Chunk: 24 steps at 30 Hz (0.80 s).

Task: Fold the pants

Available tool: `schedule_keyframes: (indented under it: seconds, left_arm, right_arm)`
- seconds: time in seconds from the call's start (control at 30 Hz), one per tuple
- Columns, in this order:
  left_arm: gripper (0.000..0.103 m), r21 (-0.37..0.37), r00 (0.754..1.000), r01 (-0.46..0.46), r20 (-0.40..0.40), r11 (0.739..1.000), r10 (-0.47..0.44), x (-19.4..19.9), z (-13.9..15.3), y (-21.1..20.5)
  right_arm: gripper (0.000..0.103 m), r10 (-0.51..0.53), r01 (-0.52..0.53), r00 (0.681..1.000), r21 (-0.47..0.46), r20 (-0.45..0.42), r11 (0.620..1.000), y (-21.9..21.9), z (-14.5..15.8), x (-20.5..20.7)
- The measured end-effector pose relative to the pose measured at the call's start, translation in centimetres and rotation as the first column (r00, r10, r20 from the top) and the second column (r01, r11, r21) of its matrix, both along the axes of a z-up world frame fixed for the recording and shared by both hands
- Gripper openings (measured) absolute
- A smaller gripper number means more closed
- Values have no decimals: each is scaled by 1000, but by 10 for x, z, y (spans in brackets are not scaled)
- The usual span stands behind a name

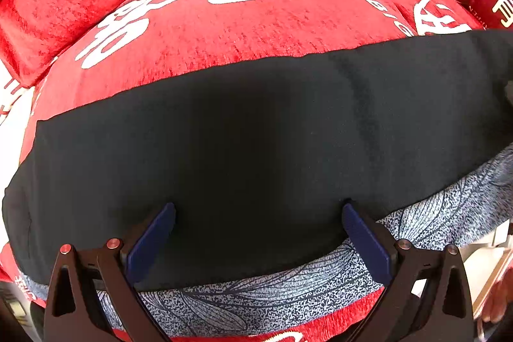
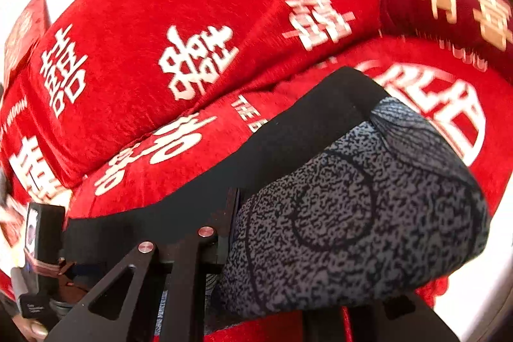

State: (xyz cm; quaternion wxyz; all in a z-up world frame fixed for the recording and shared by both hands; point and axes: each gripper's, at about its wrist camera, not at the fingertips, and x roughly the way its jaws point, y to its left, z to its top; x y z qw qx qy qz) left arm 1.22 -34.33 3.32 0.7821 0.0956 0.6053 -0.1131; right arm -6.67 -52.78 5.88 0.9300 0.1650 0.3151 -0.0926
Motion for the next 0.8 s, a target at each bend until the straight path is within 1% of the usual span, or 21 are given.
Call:
schedule_keyframes:
  seconds: [0.03,0.17,0.23,0.3,0.37,0.47,0.6,0.7,0.73,0.8]
  left_arm:
    - [103,1,1000,2,2,1000,-2,0,0,0]
    - [103,6,1000,12,4,1000,-12,1,7,2]
    - [103,25,999,-5,45,1000,4,0,17,12]
    - [103,18,996,-11,85,1000,9,1,30,26]
    - [103,-6,994,-25,110,1000,25,3,41,46]
    - [103,-69,991,-64,112,996,71,6,54,84]
    - [103,-104,982,-126,130,987,139,4,63,135]
    - [103,-127,968,-203,122,971,218,6,61,184]
    - [103,-141,962,-235,110,962,251,6,59,202]
    - [103,-156,946,-297,82,942,312,4,53,234]
  right_arm:
    - [18,9,-8,1000,-35,2,999,10,5,-1]
    - [17,35,-34,999,-106,14,994,39,25,-2]
    - [18,60,-56,998,-139,20,989,54,35,-4]
    - [17,88,-83,996,-185,20,979,74,44,-4]
    - [17,114,-107,993,-221,19,969,93,49,-2]
    - [17,154,-144,988,-264,16,954,125,54,2]
    - [17,208,-195,978,-323,4,926,174,58,6]
    - [17,255,-246,967,-387,-30,889,218,50,13]
    - [17,269,-265,962,-413,-51,871,235,42,17]
    - [17,278,-290,956,-444,-93,848,262,27,24]
